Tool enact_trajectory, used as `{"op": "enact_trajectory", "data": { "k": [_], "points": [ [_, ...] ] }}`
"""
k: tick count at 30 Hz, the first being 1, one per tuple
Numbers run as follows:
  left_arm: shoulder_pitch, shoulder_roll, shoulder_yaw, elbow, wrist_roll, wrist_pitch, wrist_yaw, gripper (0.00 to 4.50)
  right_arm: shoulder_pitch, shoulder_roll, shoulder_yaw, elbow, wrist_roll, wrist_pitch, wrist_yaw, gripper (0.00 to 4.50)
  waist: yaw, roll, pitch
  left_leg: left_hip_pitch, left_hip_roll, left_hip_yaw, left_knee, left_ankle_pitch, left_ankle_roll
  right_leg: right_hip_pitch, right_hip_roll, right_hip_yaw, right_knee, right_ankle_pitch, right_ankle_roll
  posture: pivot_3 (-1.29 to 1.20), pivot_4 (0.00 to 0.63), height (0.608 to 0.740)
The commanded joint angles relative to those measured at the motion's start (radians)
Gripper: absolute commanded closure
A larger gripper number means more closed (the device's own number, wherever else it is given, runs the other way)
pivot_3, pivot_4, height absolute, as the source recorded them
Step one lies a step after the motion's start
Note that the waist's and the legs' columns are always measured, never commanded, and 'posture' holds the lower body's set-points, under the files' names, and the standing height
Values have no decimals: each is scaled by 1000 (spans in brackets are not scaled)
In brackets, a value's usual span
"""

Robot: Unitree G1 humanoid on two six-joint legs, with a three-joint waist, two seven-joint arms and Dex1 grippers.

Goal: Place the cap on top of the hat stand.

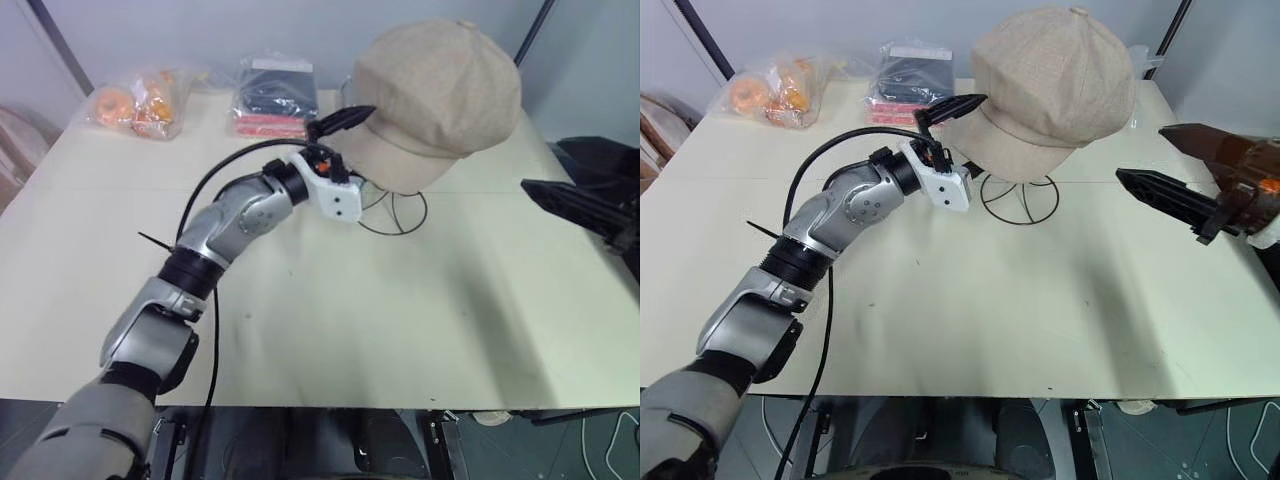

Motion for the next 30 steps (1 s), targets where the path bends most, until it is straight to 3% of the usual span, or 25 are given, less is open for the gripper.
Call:
{"op": "enact_trajectory", "data": {
  "k": [1,5,9,14,19,23,30],
  "points": [
    [53,52,66,-137,-105,-30,-64,73,65,-31,44,-69,-136,-65,-22,0,-1,0,0,0,0,0,0,0,0,0,0,0,0,0,0,0,150,740],
    [147,132,117,-269,-240,-15,-188,73,175,-30,124,-103,-299,-149,-19,0,0,0,0,0,1,0,0,0,0,0,0,0,0,0,0,0,150,740],
    [295,264,168,-417,-509,59,-408,73,220,-7,256,-163,-450,-214,-90,0,-8,1,0,1,1,0,0,0,0,0,0,0,1,0,0,0,150,740],
    [422,401,295,-581,-960,586,-673,73,157,108,430,-289,-597,-251,-284,0,-18,1,0,2,2,0,0,0,-1,1,1,0,1,0,0,0,150,740],
    [424,557,476,-586,-1412,1099,-857,73,82,158,716,-310,-956,-419,-444,0,-28,0,1,3,2,-2,0,0,-1,2,2,-1,1,0,-1,0,150,740],
    [390,580,546,-556,-1523,1236,-905,73,0,173,910,-223,-1270,-570,-519,0,-25,0,1,3,2,-2,0,0,-1,2,2,-1,1,-1,-1,0,150,740],
    [313,531,570,-528,-1503,1284,-856,73,-171,331,1085,3,-1597,-734,-634,0,-27,0,0,4,1,-1,0,0,-1,2,2,-1,1,-1,-1,0,150,740]
  ]
}}
